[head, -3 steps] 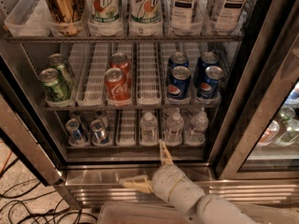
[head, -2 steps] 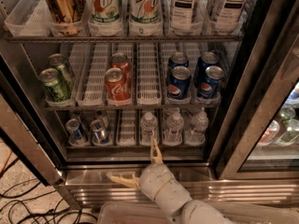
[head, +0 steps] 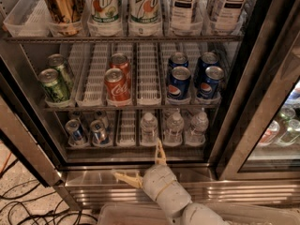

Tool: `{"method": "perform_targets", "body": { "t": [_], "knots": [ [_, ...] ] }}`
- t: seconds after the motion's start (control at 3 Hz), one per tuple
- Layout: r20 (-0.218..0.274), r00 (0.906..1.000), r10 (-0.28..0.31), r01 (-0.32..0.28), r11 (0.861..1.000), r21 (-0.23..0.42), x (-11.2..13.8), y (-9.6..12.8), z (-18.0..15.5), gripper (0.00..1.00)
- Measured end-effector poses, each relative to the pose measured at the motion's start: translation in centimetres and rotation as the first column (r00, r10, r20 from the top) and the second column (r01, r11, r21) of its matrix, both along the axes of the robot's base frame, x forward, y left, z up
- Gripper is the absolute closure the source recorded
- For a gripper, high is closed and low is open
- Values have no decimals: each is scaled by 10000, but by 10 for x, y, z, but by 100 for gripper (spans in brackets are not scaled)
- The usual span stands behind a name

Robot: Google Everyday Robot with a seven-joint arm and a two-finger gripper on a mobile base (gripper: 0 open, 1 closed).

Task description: Pick water bottle from bottom shelf of fridge

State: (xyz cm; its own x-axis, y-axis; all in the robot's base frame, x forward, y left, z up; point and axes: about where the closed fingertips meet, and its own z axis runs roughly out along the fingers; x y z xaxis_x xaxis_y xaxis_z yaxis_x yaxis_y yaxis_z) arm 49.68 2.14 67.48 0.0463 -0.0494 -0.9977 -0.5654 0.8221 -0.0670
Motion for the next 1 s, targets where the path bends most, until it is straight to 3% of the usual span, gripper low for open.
{"method": "perform_targets", "body": {
  "t": [0.67, 1.0],
  "knots": [
    [-347, 9954, -890, 914, 9932, 721, 13, -30, -21, 0],
    [-290, 9944, -1012, 1027, 9931, 565, 20, -54, -30, 0]
  ]
}}
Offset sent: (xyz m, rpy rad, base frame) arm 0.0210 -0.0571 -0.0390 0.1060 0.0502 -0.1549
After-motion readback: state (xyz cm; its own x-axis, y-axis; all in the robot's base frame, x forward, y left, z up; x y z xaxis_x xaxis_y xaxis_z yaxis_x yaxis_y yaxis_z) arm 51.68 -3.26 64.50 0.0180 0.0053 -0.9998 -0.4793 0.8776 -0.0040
